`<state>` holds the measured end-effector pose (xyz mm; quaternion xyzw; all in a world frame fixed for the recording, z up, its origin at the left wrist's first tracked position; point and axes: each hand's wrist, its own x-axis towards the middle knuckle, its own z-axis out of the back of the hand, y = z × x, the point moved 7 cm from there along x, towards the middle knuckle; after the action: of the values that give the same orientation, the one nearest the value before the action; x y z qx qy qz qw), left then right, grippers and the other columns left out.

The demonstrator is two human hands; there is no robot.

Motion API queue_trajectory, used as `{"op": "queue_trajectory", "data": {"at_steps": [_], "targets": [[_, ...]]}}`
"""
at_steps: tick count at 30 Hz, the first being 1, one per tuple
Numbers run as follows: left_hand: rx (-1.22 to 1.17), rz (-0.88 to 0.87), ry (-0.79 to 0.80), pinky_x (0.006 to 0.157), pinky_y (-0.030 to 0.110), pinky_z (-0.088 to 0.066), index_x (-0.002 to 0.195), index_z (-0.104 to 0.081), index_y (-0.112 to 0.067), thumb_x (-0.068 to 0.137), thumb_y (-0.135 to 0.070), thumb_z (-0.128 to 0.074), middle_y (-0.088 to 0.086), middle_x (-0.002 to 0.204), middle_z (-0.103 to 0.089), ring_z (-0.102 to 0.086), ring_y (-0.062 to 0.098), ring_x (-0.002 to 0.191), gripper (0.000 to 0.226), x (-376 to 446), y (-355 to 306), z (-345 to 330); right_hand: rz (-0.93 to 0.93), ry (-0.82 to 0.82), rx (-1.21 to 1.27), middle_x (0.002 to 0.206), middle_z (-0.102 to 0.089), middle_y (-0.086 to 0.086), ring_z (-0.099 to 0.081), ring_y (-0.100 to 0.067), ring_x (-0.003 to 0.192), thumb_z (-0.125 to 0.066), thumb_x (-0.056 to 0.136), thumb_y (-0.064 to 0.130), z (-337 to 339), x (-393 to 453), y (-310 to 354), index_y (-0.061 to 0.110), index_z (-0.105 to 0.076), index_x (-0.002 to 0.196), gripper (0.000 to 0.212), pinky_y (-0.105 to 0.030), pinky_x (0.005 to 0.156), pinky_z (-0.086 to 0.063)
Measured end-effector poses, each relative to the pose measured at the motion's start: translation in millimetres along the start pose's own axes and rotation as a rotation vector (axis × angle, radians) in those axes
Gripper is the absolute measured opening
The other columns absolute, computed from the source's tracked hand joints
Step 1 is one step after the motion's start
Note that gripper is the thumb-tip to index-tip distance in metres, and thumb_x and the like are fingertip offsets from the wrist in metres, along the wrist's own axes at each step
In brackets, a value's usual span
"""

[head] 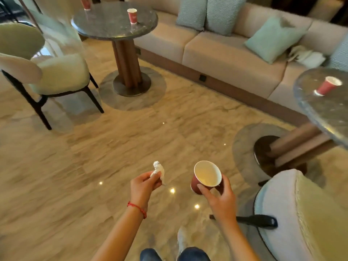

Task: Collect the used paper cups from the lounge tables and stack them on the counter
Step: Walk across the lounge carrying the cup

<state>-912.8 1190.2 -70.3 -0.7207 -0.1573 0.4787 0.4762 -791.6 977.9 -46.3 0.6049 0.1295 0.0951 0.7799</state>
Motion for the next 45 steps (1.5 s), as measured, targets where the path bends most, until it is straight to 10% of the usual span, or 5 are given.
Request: {"op": "queue_trajectory", "data": {"at_steps": [31,45], "targets": [[0.209,-0.021,0.373,0.062,0.020,-0.056,0.070,-0.072,-0.009,0.079,-0.007,-0.069,0.002,0.063,-0.072,-0.070,0.016,0.065,0.010,274,-151,-405,-0.087,-0.446,0.072,0.112,-0.059,0.011,-0.057,-0.006,0.104,-0.077,0.056,0.047,121,402,7,0.034,-0.049,0.115,0.066,-0.018,0.082,-0.044],[0.310,-0.023,0.512,0.064,0.020,-0.057,0.069,-0.073,-0.010,0.079,-0.006,-0.069,0.000,0.060,-0.070,-0.068,0.012,0.060,0.011,379,-218,-549,-0.136,-0.610,0.015,0.106,-0.056,0.029,-0.050,0.020,0.101,-0.075,0.051,0.061,141,549,24,0.051,-0.049,0.104,0.060,0.000,0.069,-0.044]]}}
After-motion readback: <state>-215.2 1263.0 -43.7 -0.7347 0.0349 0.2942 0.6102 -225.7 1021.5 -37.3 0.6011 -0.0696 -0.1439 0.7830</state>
